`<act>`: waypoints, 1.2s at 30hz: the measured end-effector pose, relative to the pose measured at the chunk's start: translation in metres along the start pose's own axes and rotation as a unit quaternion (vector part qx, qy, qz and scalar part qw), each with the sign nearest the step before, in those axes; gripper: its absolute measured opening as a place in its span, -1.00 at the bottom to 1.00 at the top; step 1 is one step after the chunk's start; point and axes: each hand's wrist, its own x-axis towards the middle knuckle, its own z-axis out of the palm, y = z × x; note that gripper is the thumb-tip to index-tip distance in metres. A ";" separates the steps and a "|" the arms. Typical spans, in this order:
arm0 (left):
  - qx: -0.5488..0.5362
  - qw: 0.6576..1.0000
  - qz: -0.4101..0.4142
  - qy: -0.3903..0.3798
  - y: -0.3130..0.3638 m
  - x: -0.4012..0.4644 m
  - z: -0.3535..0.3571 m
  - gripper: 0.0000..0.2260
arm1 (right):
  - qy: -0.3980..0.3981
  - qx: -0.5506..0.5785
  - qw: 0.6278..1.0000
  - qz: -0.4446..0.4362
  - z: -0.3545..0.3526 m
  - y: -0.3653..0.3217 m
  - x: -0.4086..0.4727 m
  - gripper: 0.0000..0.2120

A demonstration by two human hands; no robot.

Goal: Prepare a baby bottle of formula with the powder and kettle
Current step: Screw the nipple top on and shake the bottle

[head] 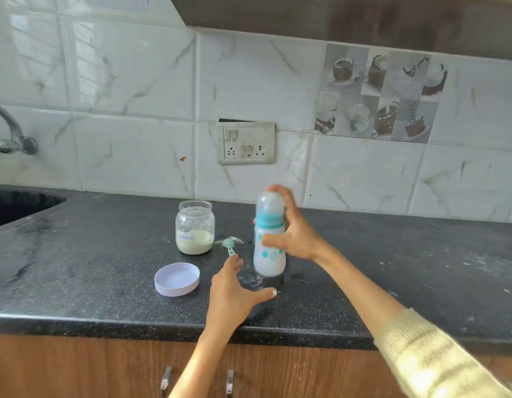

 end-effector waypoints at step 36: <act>0.005 1.000 0.012 0.006 -0.001 0.001 0.001 -0.05 | -0.011 -0.009 1.000 -0.015 0.008 -0.001 -0.004 -0.28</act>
